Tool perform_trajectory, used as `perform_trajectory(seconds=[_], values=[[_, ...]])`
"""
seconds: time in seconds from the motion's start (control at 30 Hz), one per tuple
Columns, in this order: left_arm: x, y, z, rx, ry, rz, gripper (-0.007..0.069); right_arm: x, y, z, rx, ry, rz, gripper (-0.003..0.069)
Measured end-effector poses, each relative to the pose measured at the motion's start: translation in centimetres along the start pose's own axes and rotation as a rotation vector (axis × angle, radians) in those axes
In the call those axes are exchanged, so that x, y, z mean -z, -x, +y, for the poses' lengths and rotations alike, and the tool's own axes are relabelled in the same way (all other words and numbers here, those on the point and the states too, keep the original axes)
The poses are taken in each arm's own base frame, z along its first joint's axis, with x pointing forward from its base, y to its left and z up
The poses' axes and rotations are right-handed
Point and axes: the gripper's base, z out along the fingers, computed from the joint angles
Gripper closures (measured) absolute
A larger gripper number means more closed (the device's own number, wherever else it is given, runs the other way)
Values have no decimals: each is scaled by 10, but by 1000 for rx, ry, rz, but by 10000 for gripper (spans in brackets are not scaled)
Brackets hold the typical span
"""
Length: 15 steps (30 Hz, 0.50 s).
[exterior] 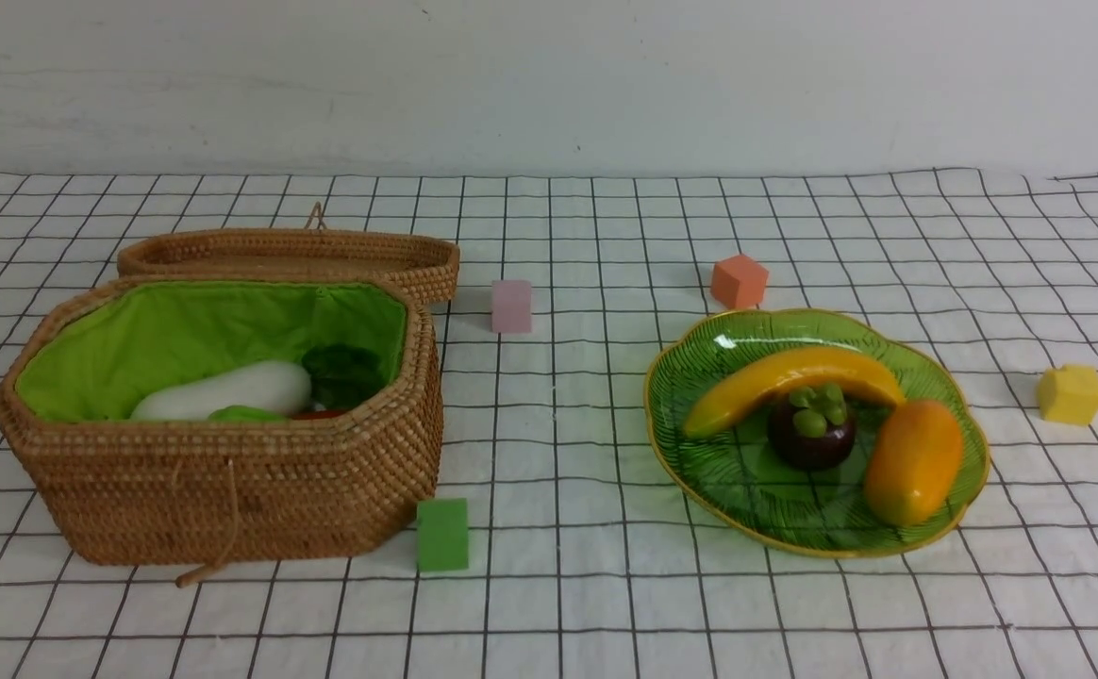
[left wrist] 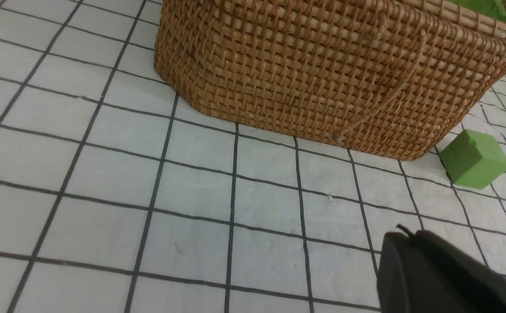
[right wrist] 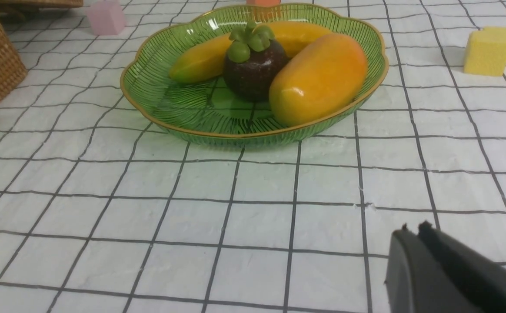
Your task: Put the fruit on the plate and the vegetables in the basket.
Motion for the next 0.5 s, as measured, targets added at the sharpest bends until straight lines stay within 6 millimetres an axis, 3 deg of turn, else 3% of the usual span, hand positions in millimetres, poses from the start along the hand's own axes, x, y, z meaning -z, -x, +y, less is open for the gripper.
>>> perform_trajectory(seconds=[0.5], values=[[0, 0, 0, 0, 0, 0, 637, 0, 0, 0, 0, 0, 0, 615]])
